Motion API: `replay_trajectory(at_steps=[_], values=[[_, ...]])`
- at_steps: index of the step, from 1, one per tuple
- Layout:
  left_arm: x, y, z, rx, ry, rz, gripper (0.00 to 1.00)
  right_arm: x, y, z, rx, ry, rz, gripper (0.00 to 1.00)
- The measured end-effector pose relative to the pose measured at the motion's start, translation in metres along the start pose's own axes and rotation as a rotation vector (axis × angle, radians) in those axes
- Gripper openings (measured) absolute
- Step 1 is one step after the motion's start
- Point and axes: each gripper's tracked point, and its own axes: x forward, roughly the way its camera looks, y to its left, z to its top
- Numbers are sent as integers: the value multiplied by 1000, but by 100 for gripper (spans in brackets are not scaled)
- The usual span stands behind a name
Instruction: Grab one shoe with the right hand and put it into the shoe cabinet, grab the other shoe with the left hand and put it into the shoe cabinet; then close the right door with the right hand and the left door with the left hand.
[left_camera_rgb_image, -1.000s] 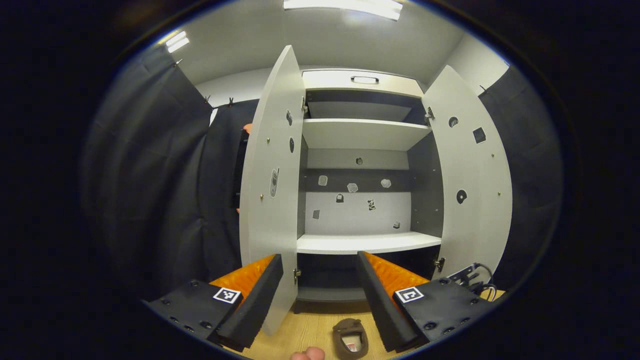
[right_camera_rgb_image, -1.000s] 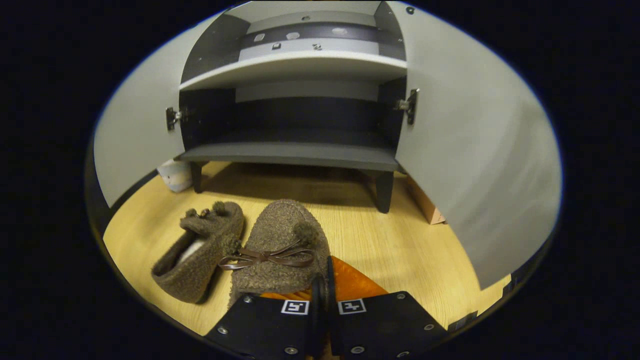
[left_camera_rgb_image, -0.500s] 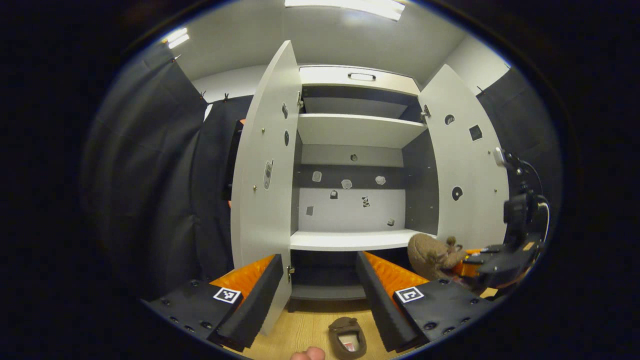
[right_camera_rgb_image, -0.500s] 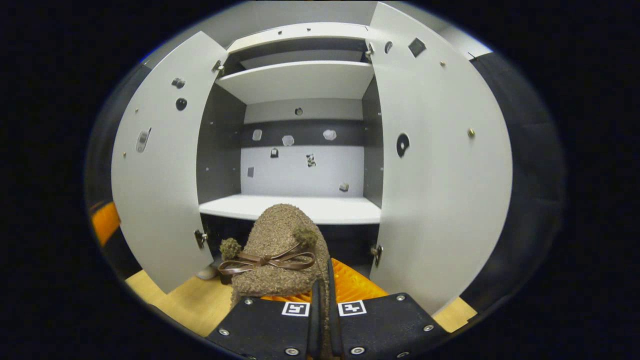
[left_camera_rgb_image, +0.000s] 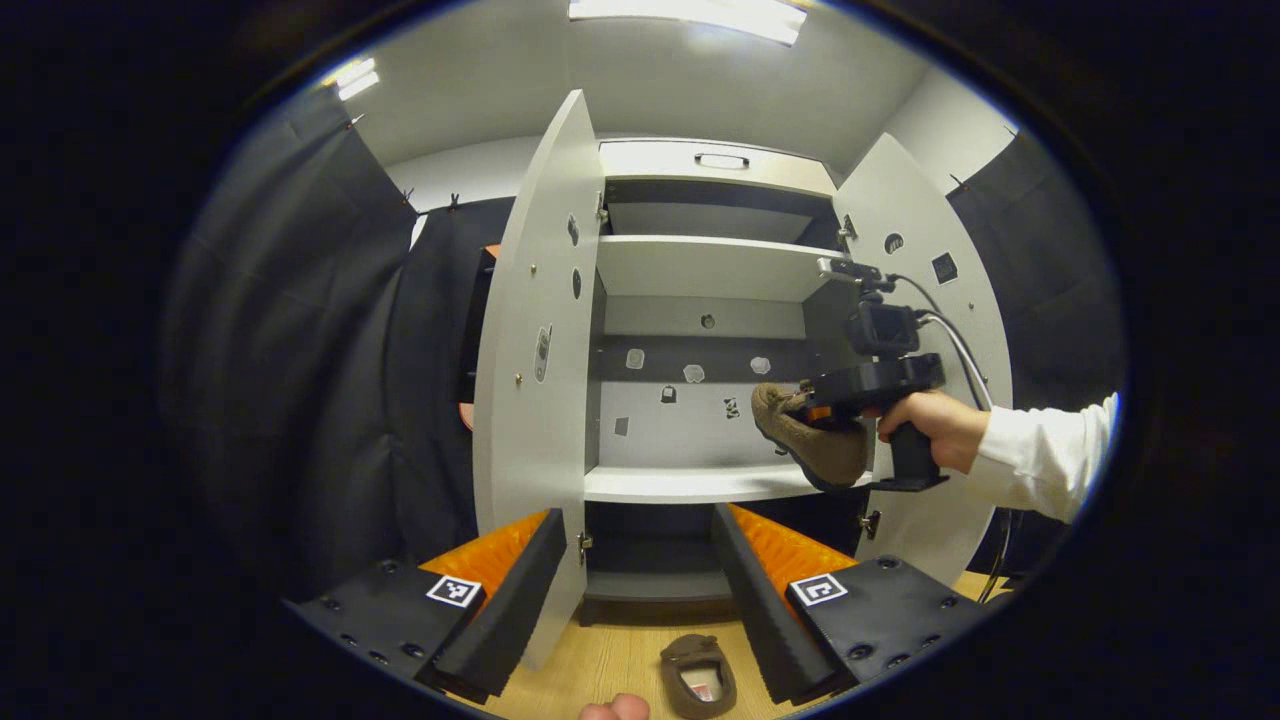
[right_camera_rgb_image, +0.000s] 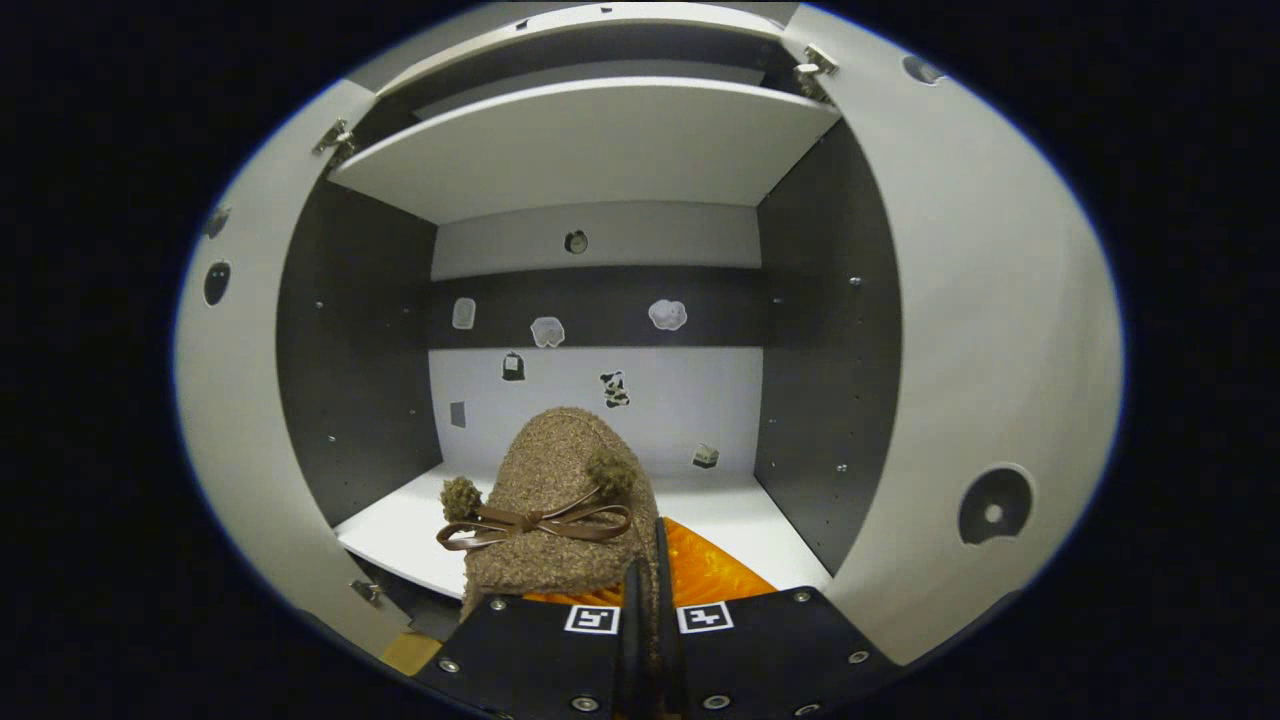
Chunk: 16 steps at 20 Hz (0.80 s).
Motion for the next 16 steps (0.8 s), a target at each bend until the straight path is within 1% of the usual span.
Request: replay_trajectory(at_steps=[3,5,8,9,10,11,13,14,15,16], values=[[2,12,-6,-21,16,16,96,52,6,-23,-33,106,-24,7],[2,15,-8,-29,19,10,96,72,7,-42,-21,194,-36,6],[3,23,-14,-16,23,25,96,91,7,-54,35,249,-45,8],[4,25,-16,-13,31,28,96,94,6,-59,52,266,-43,15],[5,25,-19,-13,38,29,96,96,7,-60,78,282,-42,14],[7,26,-21,-13,44,30,96,95,7,-61,99,294,-37,16],[8,27,-24,-11,51,31,96,91,3,-60,94,297,-31,19],[8,28,-25,-10,54,32,96,91,1,-62,86,300,-27,34],[8,29,-27,-8,57,31,96,87,0,-61,82,306,-20,32],[10,29,-29,-5,60,31,96,82,-5,-59,81,307,-21,52]])
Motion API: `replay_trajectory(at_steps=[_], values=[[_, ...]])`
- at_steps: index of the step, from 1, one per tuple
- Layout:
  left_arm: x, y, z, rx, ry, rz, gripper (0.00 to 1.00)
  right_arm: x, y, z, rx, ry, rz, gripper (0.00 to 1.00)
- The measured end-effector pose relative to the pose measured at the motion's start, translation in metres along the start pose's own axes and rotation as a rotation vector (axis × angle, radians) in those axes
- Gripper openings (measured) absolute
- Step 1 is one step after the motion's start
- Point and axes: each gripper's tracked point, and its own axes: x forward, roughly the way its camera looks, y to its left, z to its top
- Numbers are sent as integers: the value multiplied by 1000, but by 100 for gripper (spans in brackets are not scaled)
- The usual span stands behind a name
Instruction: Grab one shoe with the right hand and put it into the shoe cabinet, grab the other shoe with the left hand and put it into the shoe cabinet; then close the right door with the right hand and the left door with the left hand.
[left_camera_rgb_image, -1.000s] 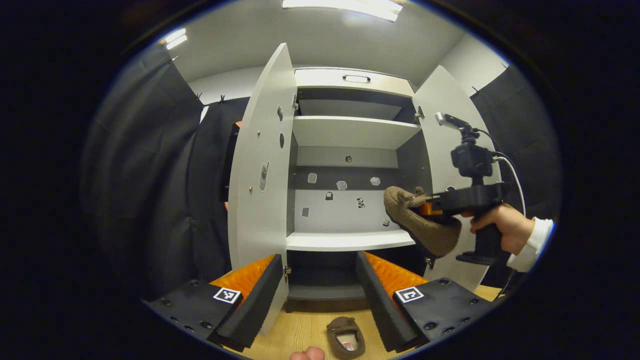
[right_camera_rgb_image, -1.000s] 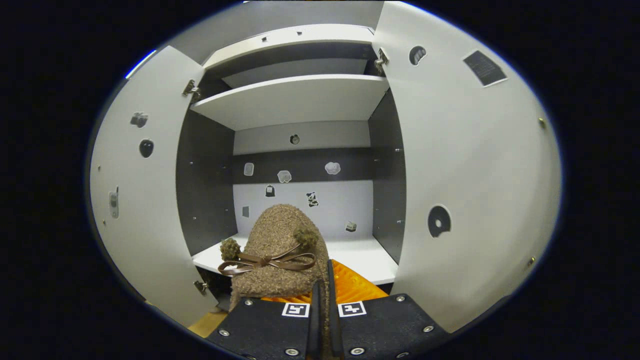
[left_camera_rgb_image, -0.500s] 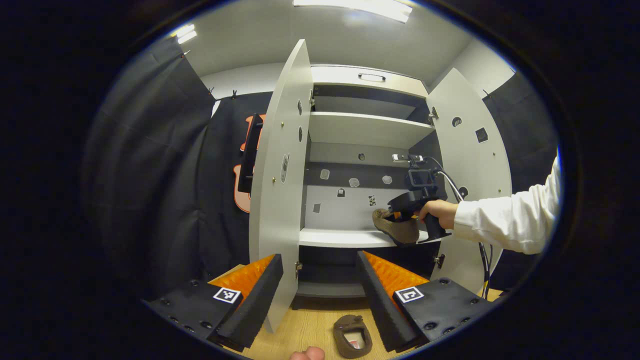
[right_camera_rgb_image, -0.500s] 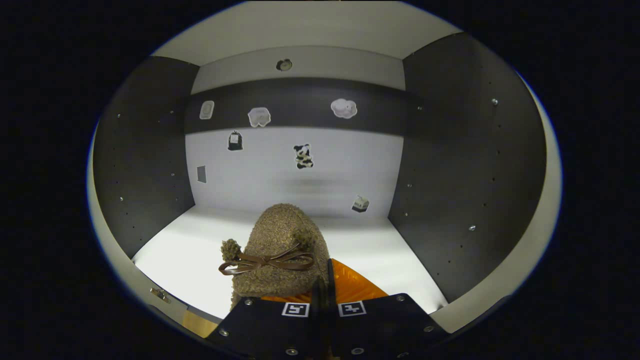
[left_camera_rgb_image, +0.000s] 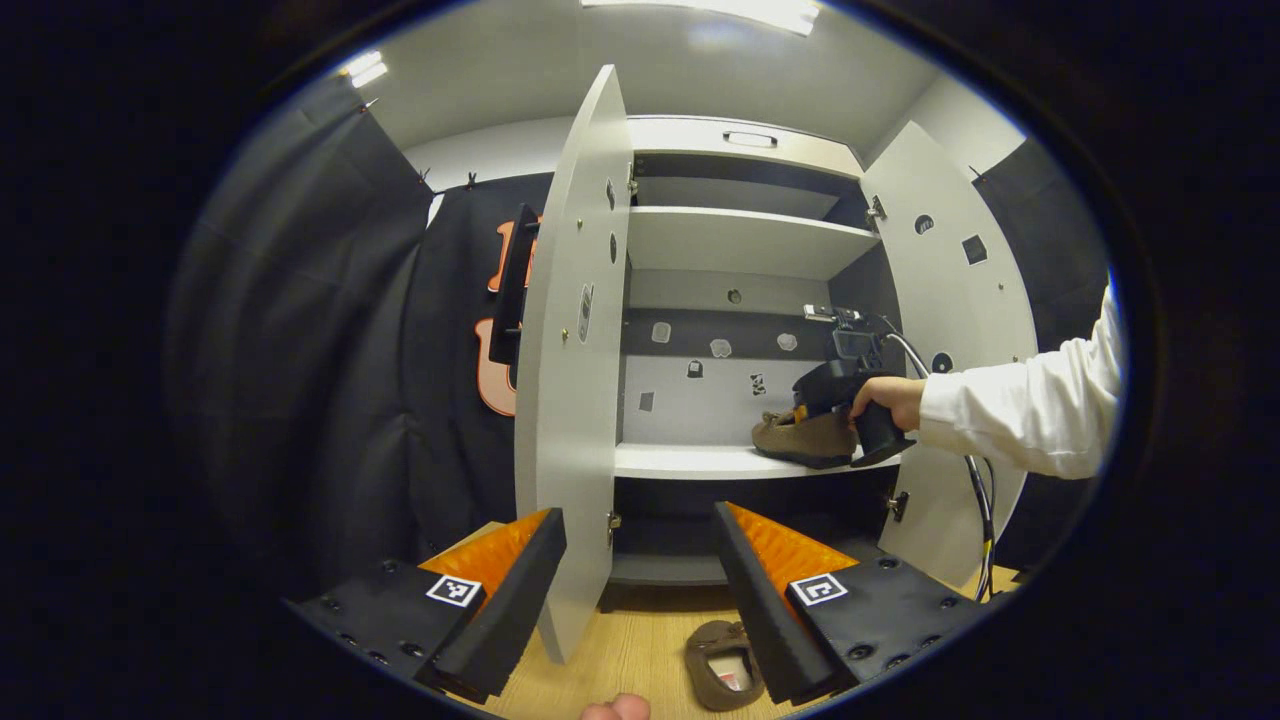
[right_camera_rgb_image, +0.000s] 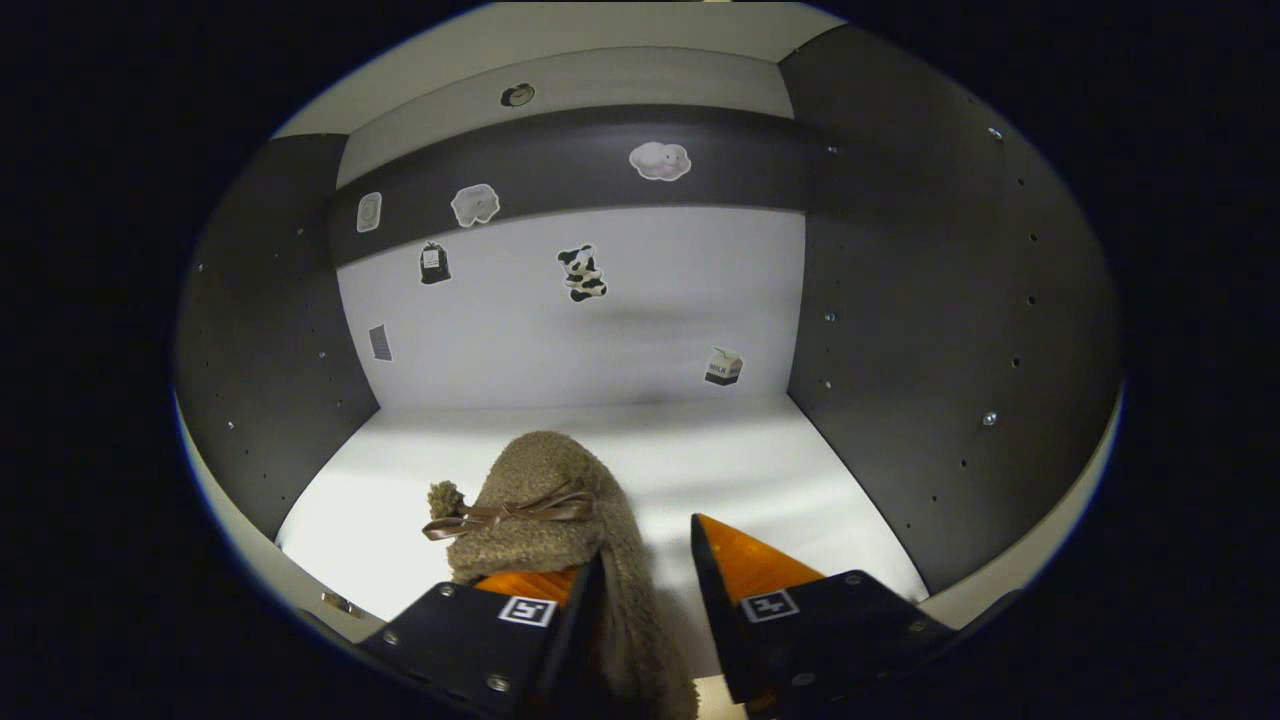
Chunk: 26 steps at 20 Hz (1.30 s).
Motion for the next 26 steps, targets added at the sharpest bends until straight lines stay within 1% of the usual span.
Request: replay_trajectory(at_steps=[1,2,4,6,9,16,17,18,19,20,21,22,23,24,25,26], values=[[0,0,-1,4,4,0,96,-3,-5,2,4,1,0,62],[0,1,-2,8,7,-2,96,-8,-8,1,8,8,10,80],[0,1,-3,14,9,-6,96,-20,-14,1,-7,16,16,91],[1,-2,-3,15,6,-16,96,-31,-15,2,-40,5,34,92],[-1,-6,-2,17,1,-31,96,-55,-9,11,-50,-25,73,92],[-10,-15,4,10,-16,-47,96,-136,13,37,-124,-197,141,92],[-11,-17,4,10,-15,-50,93,-149,15,40,-126,-218,150,92],[-13,-19,5,10,-14,-53,96,-162,15,42,-126,-241,159,93],[-15,-21,6,8,-12,-57,96,-174,16,44,-123,-263,166,92],[-19,-24,6,6,-7,-61,93,-187,16,44,-117,-287,180,92],[-22,-27,4,0,-1,-66,93,-200,16,41,-111,-307,193,93],[-26,-30,3,-11,5,-71,96,-211,13,36,-104,-324,195,93],[-30,-33,2,-22,12,-74,96,-221,8,31,-102,-340,196,93],[-33,-36,-1,-34,21,-78,99,-229,2,24,-104,-354,192,93],[-36,-38,-3,-43,31,-78,99,-239,-3,14,-108,-368,187,93],[-38,-39,-7,-50,44,-77,93,-248,-8,5,-108,-384,180,93]])
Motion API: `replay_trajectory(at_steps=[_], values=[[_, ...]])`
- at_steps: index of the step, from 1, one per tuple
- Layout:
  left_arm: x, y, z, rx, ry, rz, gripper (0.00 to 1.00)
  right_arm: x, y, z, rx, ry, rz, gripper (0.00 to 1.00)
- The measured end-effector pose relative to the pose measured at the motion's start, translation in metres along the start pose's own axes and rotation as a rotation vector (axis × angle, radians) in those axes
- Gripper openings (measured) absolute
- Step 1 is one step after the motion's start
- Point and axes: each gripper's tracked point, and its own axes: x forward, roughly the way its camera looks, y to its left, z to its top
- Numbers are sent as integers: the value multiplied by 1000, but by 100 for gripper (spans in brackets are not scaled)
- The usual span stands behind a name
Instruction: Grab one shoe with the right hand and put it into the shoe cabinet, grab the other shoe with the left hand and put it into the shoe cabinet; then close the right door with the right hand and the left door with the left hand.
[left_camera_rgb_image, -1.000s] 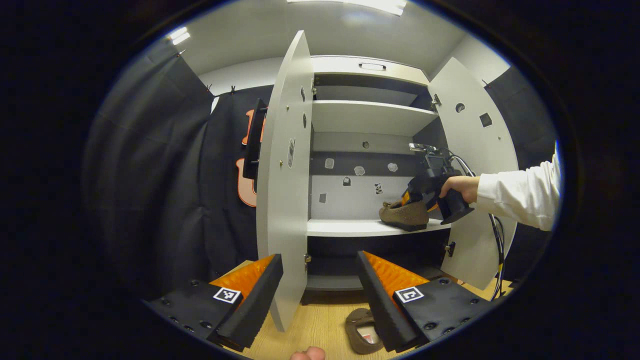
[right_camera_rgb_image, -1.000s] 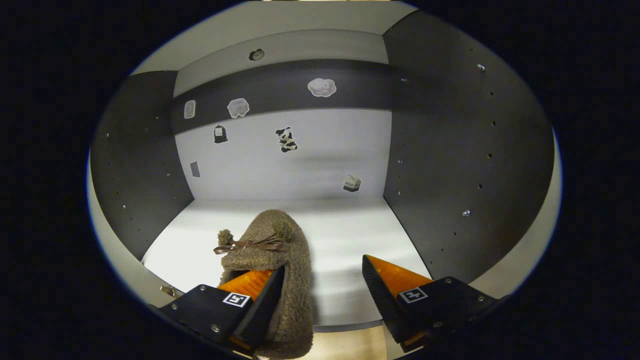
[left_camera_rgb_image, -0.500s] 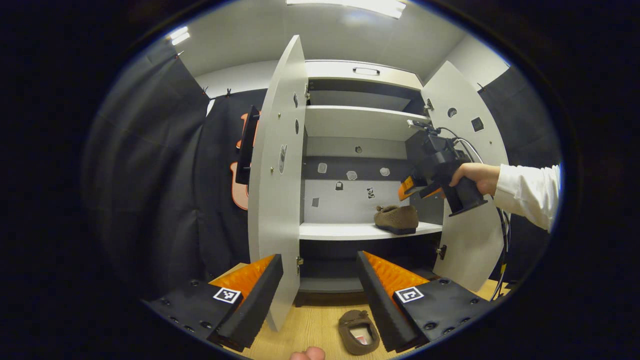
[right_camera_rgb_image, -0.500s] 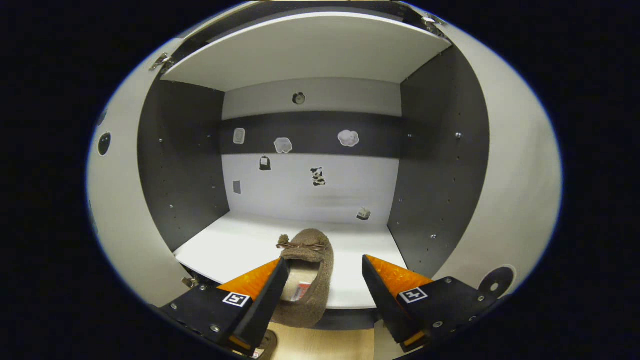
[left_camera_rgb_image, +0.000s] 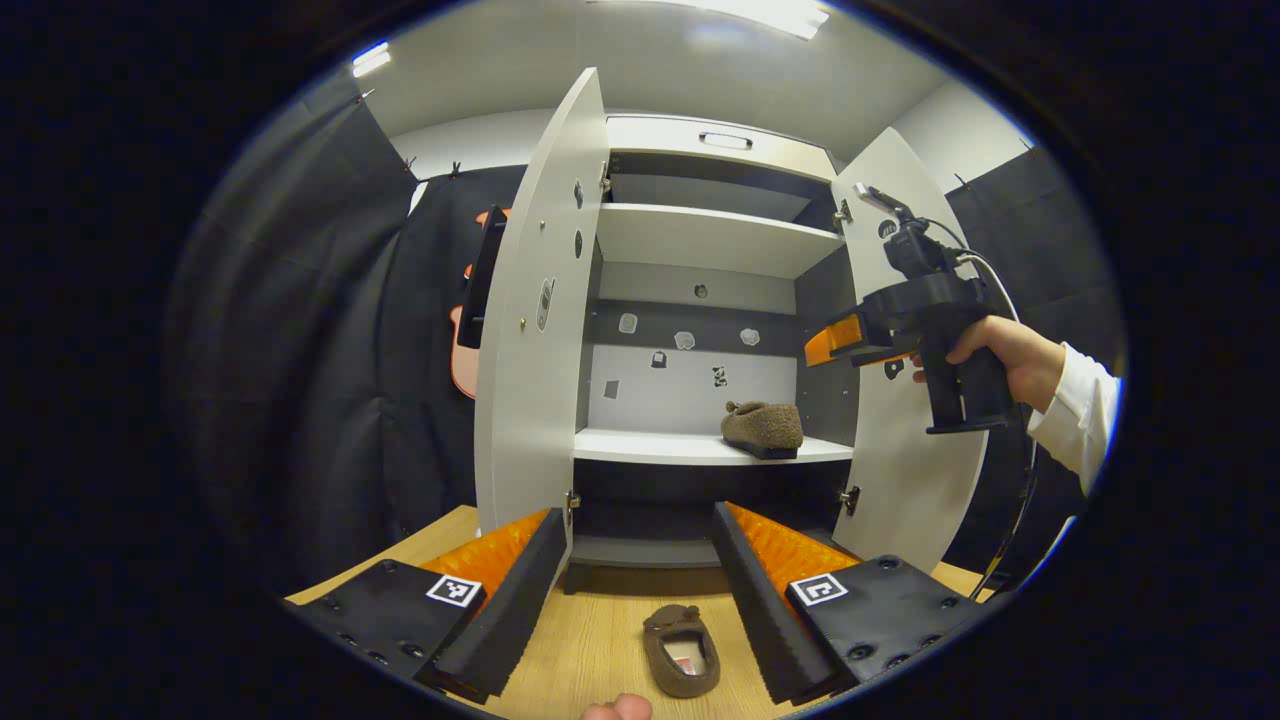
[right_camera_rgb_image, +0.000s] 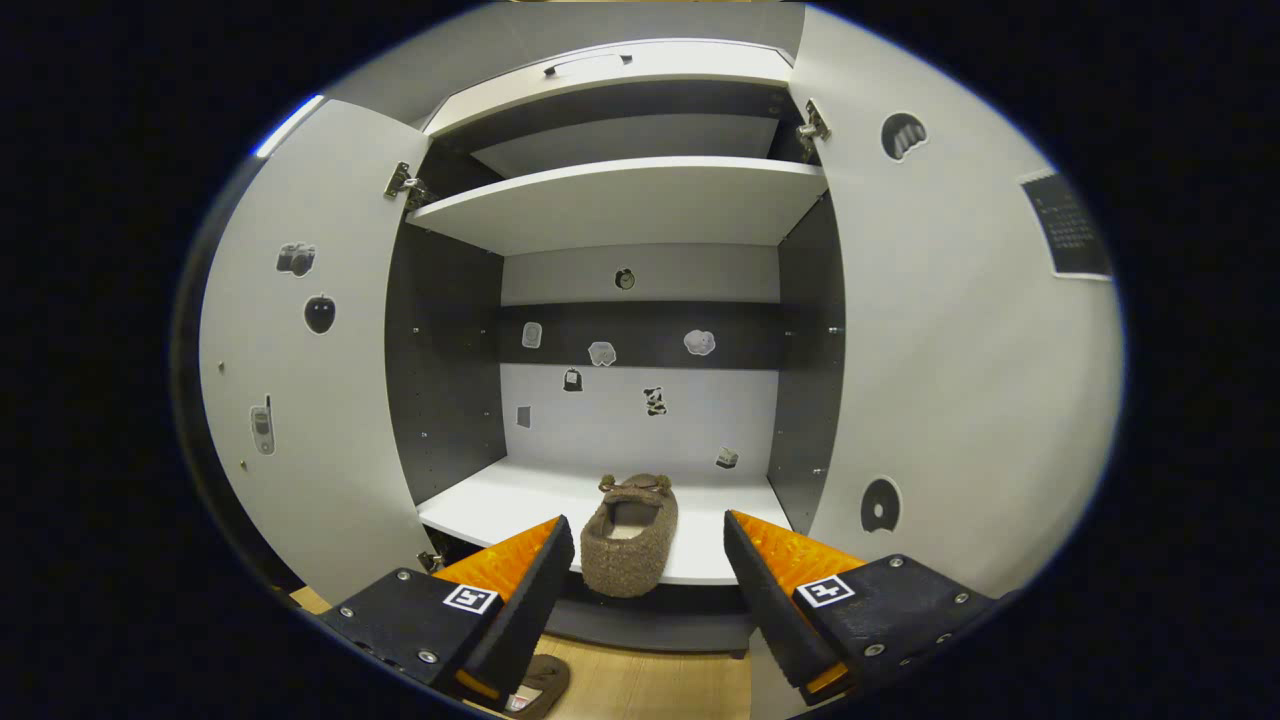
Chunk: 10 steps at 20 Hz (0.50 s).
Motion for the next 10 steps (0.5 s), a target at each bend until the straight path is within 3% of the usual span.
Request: replay_trajectory(at_steps=[1,7,10], values=[[-2,-1,-4,-4,14,1,99,-14,-1,-7,-1,-19,-1,93],[-17,2,-30,31,84,33,96,-90,-12,-80,45,-36,-19,93],[-12,-7,-36,7,112,20,96,-120,-11,-89,70,-47,-16,93]])
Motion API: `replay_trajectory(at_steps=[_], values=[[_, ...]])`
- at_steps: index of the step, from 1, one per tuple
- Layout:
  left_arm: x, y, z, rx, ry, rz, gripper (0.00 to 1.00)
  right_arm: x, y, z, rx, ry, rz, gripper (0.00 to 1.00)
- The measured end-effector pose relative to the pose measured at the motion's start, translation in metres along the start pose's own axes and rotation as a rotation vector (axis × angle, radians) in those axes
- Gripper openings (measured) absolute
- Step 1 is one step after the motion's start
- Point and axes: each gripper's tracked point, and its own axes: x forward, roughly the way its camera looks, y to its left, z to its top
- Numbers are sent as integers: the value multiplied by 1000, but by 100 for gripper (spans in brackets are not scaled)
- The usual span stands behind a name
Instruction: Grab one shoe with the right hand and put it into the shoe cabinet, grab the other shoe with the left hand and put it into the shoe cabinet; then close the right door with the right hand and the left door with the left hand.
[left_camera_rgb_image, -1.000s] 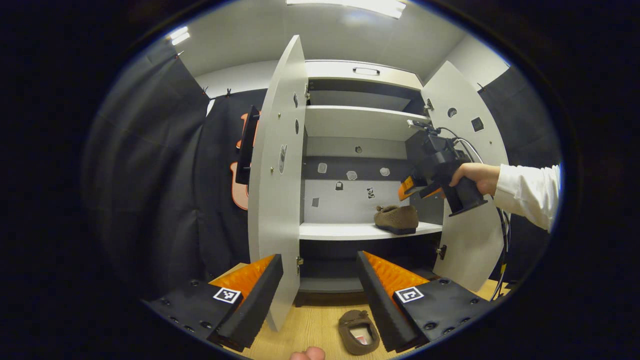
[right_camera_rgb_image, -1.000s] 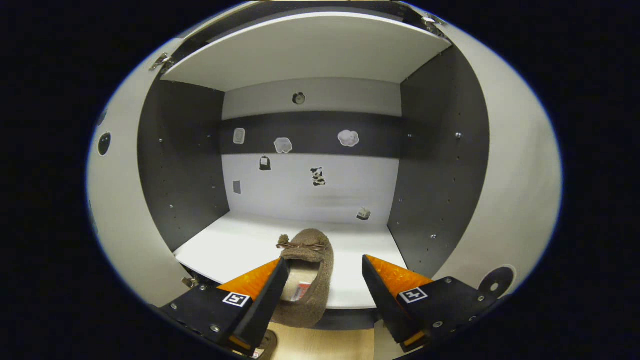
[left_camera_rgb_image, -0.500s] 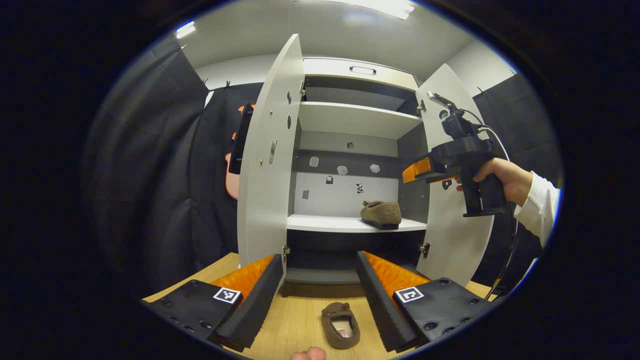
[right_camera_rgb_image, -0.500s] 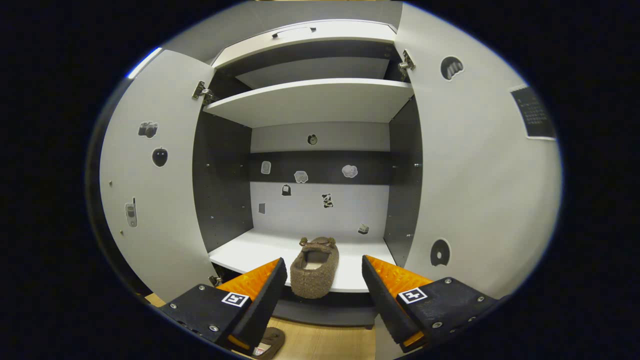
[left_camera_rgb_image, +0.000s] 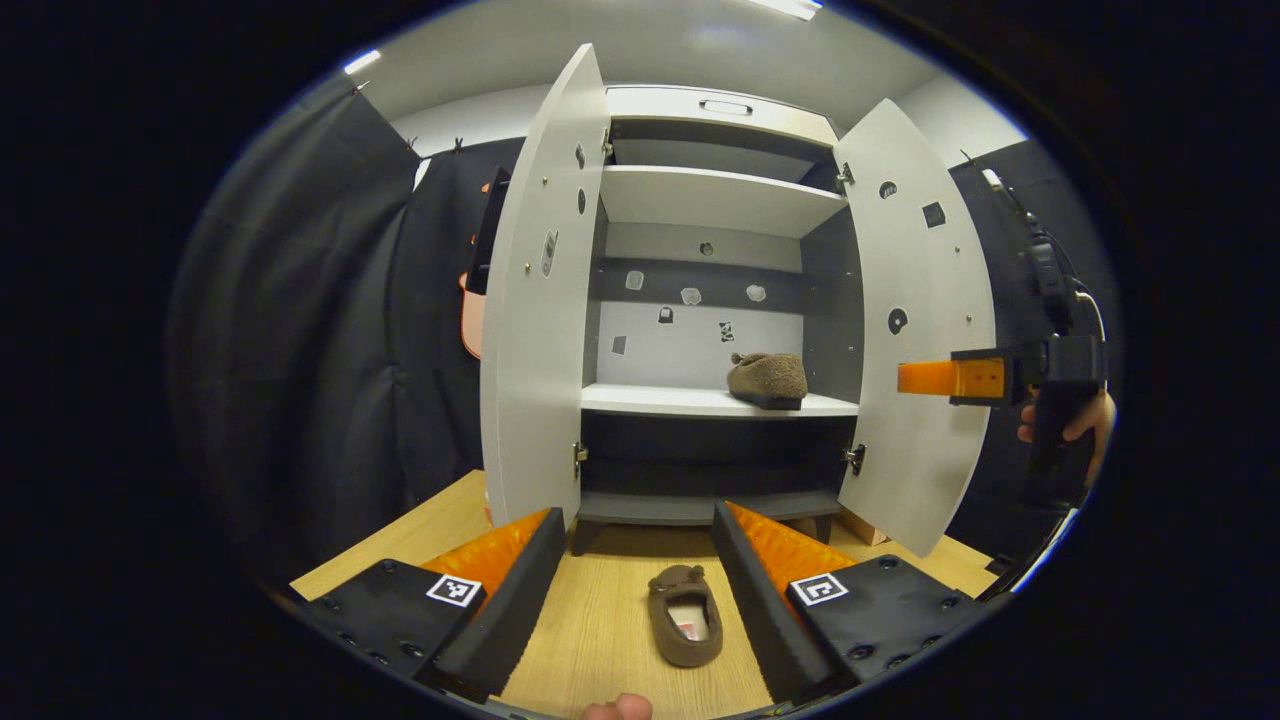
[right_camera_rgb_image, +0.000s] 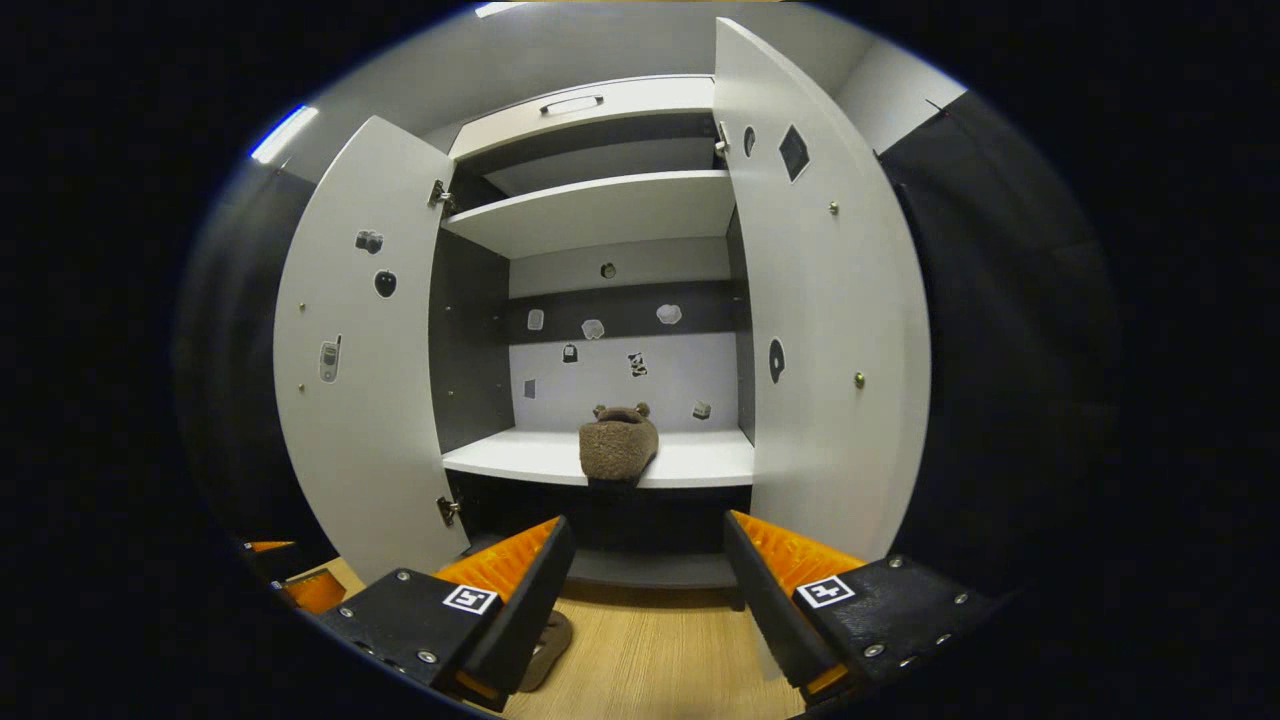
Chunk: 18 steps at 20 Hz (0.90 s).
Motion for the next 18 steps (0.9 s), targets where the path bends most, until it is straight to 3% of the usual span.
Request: replay_trajectory(at_steps=[2,6,9,13,18], values=[[13,-12,-5,-12,26,-34,96,-17,-2,4,-16,-39,-14,93],[44,-49,-59,-21,208,-240,96,-40,1,0,3,-67,-11,93],[71,-51,-114,-13,372,-301,97,-53,-5,-7,-4,-60,-16,93],[98,-30,-209,66,617,-247,98,-64,-8,-17,8,-52,-10,93],[139,-4,-260,33,693,-150,98,-62,-21,-22,-1,-47,-25,93]])
